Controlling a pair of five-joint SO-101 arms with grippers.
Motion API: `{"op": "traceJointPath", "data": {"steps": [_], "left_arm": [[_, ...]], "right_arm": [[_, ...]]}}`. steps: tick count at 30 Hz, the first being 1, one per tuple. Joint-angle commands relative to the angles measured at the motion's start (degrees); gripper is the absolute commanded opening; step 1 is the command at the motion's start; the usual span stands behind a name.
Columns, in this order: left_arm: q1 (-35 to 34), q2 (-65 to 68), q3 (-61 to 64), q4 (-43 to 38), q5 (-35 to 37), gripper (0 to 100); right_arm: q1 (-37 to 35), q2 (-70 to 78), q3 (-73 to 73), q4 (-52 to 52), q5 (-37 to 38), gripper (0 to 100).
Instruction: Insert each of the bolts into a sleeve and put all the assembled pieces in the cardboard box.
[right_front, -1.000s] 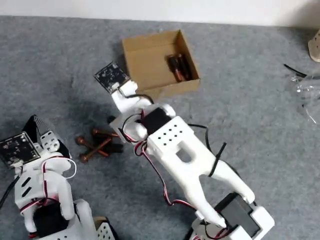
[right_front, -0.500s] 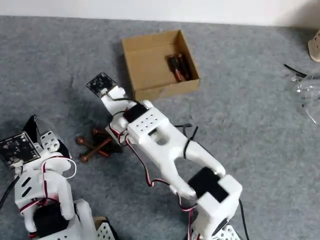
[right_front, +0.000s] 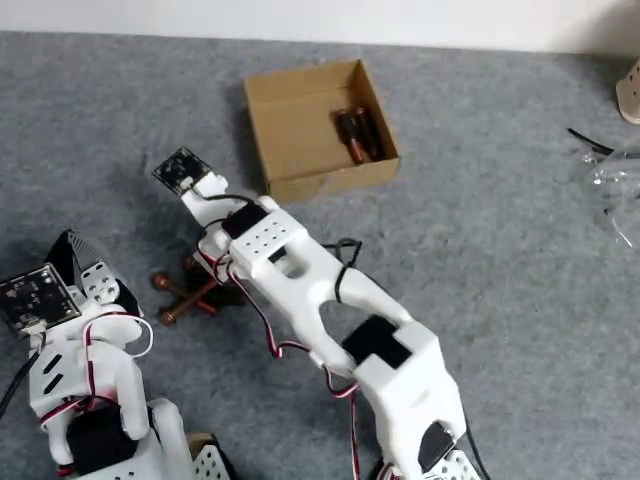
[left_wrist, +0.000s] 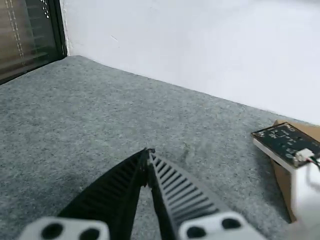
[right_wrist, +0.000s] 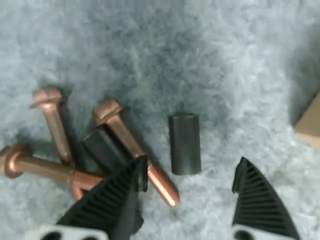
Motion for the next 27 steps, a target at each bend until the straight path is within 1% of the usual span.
{"op": "traceJointPath", "data": {"steps": [1, 7, 15, 17, 21, 22, 27], "left_arm": [[-0.57, 0.04, -0.84, -0.09, 0.44, 1], [-0.57, 0.04, -0.84, -0.09, 0.44, 1], [-0.57, 0.04, -0.75, 0.09, 0.44, 1], [-0.57, 0.04, -0.75, 0.09, 0.44, 1], [-0.57, 0.04, -0.75, 0.09, 0.44, 1], [-0.57, 0.04, -0.75, 0.09, 0.44, 1], [-0.57, 0.04, -0.75, 0.18, 0.44, 1]], "right_arm": [[-1.19, 0.84, -4.53, -1.36, 0.7, 25.7], [-1.27, 6.37, -8.31, -1.01, 0.53, 25.7], [-1.45, 7.25, -8.92, 3.03, 0.35, 25.0], [-1.98, 7.25, -8.92, 4.7, 0.35, 20.4], [-2.59, 7.25, -8.92, 6.99, 0.35, 6.3], [-2.51, 7.25, -8.92, 7.34, 0.35, 4.7], [-2.59, 7.34, -8.92, 7.43, 0.35, 4.0]]}}
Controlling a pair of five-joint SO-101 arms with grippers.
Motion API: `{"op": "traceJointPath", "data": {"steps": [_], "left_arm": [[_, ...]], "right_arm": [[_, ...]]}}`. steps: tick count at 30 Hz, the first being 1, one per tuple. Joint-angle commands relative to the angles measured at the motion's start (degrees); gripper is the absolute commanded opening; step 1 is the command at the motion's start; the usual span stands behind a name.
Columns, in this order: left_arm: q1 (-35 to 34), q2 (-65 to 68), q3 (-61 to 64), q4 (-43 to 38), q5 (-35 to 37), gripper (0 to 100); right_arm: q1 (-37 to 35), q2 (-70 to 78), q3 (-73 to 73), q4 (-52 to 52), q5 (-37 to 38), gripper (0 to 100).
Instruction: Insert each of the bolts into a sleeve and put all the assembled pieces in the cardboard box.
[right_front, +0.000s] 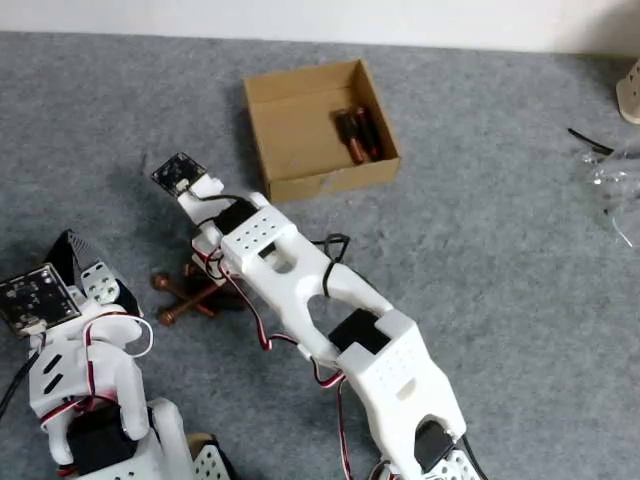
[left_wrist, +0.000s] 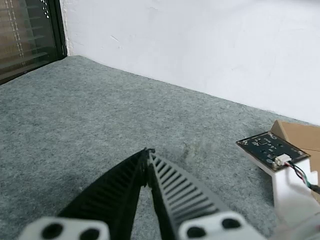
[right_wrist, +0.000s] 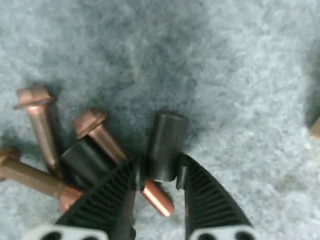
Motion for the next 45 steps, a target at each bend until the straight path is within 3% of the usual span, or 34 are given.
{"op": "traceJointPath", "data": {"steps": [1, 9, 19, 34, 41, 45], "left_arm": [[-0.57, 0.04, -0.75, 0.18, 0.44, 1], [-0.57, 0.04, -0.66, 0.18, 0.44, 1], [0.4, 0.04, 0.4, -0.09, 0.53, 1], [12.79, 0.4, 3.65, 0.26, 0.0, 1], [14.73, 0.48, 1.89, 2.46, -2.2, 1], [14.73, 0.48, -1.1, 6.68, -2.2, 1]], "right_arm": [[-1.89, -0.31, -1.1, 1.63, 0.53, 3.6], [-1.01, -2.86, -1.19, 3.03, 0.35, 0.4], [0.75, -27.47, 0.92, 8.31, 0.7, 0.4], [11.21, -58.51, 1.45, 25.36, 0.7, 0.4], [19.03, -70.2, 1.89, 32.4, 0.7, 0.4], [21.67, -78.46, 9.1, 34.15, 0.79, 0.4]]}}
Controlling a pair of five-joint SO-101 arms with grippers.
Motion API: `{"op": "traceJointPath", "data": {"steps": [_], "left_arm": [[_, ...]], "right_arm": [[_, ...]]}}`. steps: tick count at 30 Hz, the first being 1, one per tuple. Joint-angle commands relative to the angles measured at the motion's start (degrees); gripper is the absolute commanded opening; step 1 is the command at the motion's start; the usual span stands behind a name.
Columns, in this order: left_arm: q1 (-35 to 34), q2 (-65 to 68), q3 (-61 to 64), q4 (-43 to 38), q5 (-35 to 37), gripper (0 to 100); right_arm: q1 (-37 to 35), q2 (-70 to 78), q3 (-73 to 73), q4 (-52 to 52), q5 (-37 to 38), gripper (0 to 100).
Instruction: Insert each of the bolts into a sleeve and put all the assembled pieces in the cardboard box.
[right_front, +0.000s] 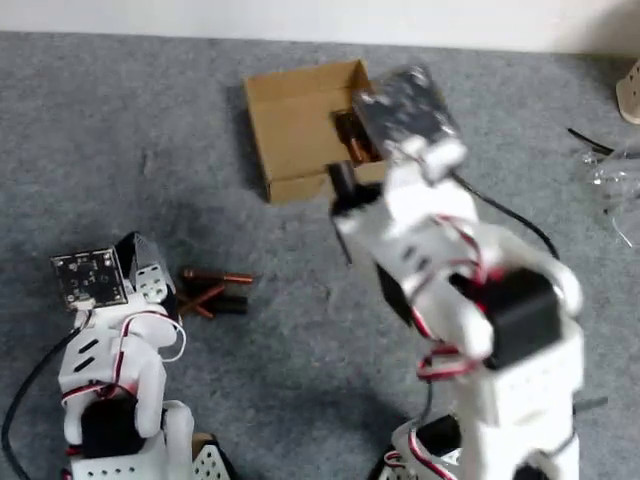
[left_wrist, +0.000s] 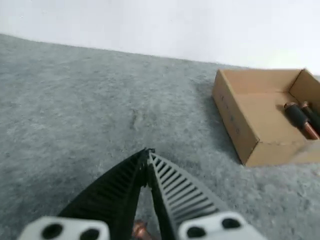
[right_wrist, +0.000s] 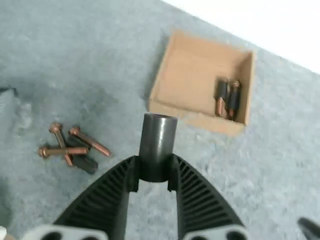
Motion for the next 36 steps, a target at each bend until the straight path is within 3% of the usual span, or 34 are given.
{"op": "traceJointPath", "data": {"steps": [1, 7, 13, 23, 27, 30, 32, 36], "left_arm": [[1.1, 0.13, -4.44, 2.46, -0.53, 1], [1.1, 0.31, -4.88, 3.78, -1.49, 1], [1.1, 11.56, -8.48, 4.57, -2.55, 1], [1.01, 48.22, -22.55, 2.9, -8.44, 1], [1.1, 51.38, -23.78, 2.9, -10.37, 1], [0.22, 49.89, -18.15, 2.55, -10.46, 1], [-0.57, 48.66, -15.16, 2.73, -8.09, 1], [-0.48, 48.22, -13.23, 2.9, 7.91, 1]], "right_arm": [[2.07, -9.1, 6.64, 0.31, 0.62, 0.4], [2.59, -26.95, 25.8, -3.21, 3.69, 0.4], [10.07, -39.96, 39.25, -7.52, 3.78, 0.4], [14.9, -47.69, 49.89, -11.3, 7.82, 0.4], [17.54, -48.31, 57.36, -15.69, 9.85, 0.4], [19.82, -48.4, 65.71, -20.7, 9.76, 0.4], [20.53, -48.4, 71.16, -24.31, 9.41, 0.4], [20.53, -48.4, 77.32, -27.82, 9.41, 0.4]]}}
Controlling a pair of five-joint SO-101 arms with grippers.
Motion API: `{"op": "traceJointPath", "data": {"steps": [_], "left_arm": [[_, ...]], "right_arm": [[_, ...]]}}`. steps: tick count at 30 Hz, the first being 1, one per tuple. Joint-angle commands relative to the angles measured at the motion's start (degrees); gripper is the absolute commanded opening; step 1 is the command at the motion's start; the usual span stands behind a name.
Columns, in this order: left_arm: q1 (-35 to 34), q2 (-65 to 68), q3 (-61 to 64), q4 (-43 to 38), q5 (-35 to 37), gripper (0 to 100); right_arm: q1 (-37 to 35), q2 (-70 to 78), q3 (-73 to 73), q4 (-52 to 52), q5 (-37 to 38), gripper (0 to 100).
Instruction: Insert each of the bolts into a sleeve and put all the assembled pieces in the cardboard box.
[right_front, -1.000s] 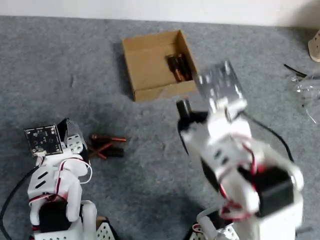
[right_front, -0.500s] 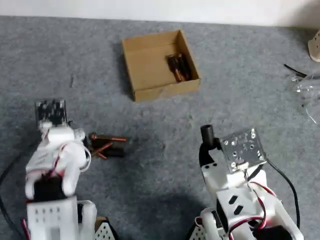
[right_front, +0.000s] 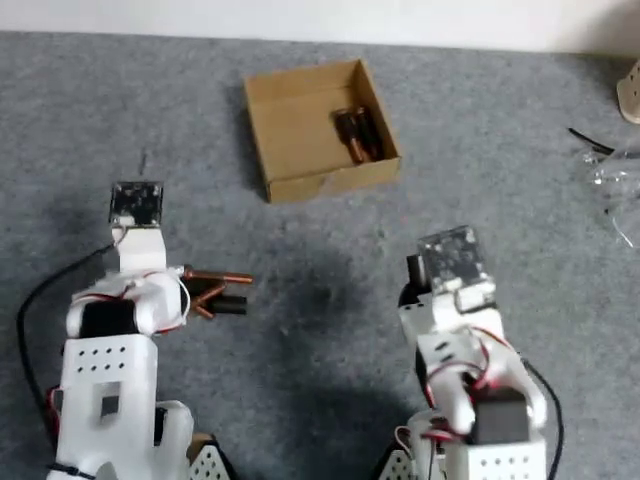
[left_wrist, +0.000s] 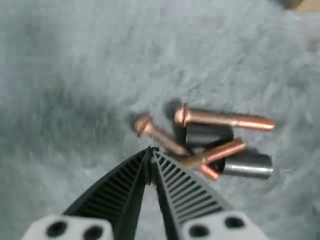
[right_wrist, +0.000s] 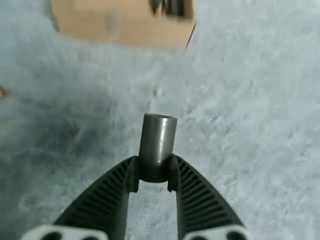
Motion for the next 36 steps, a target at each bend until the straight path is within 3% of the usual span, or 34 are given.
{"op": "traceJointPath", "data": {"steps": [1, 8, 13, 18, 28, 36], "left_arm": [[-0.4, -1.8, -0.22, -0.79, 13.1, 1], [5.23, -1.8, -3.12, -0.97, 30.24, 1], [8.66, -1.71, -4.53, -1.85, 37.98, 1], [9.1, -0.31, -4.79, -6.51, 38.86, 1], [11.74, 20.44, -9.71, -8.88, 41.05, 9], [14.2, 26.33, -11.21, -11.08, 43.69, 9]], "right_arm": [[0.75, -1.01, 2.59, -4.79, 0.53, 0.4], [0.66, -1.01, 8.75, -10.51, -1.23, 0.4], [0.57, -1.01, 9.27, -10.95, -1.41, 0.4], [0.57, -1.01, 10.95, -11.91, -1.49, 0.4], [0.57, -1.01, 12.79, -14.46, -1.41, 0.4], [0.57, -1.01, 12.79, -14.46, -1.14, 0.4]]}}
